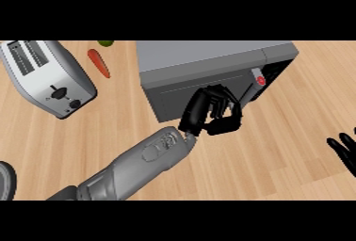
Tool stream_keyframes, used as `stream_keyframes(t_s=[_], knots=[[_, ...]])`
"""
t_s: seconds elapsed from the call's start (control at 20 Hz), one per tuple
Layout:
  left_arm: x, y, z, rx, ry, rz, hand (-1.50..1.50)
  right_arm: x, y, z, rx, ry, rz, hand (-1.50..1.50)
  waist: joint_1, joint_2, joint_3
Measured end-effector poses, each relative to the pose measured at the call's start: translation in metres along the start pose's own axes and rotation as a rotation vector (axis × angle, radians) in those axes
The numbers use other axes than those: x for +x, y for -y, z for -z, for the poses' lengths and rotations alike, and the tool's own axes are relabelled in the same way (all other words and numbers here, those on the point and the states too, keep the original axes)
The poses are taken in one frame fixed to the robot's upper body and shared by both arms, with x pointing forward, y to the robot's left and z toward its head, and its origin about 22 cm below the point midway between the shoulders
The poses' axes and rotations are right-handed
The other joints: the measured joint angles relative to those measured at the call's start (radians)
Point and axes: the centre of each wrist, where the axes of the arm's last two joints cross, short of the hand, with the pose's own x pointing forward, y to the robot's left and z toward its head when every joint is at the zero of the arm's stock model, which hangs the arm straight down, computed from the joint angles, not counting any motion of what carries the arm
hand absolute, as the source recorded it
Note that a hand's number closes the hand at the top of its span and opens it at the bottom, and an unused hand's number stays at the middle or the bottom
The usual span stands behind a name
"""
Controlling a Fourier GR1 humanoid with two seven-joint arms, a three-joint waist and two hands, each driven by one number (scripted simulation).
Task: Pick up the milk, place it into the microwave and close the microwave
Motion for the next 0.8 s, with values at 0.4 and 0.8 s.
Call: stream_keyframes(t_s=[0.4,0.8], knots=[[-0.001,-0.001,0.000,0.010,0.006,-0.079,1.50,0.012,0.004,0.005,-0.005,0.004,-0.014,-1.50,-0.005,0.000,0.001],[-0.001,-0.002,0.001,0.031,0.006,-0.162,1.50,0.018,0.006,0.010,-0.004,0.030,0.000,-1.50,-0.011,0.003,0.003]])
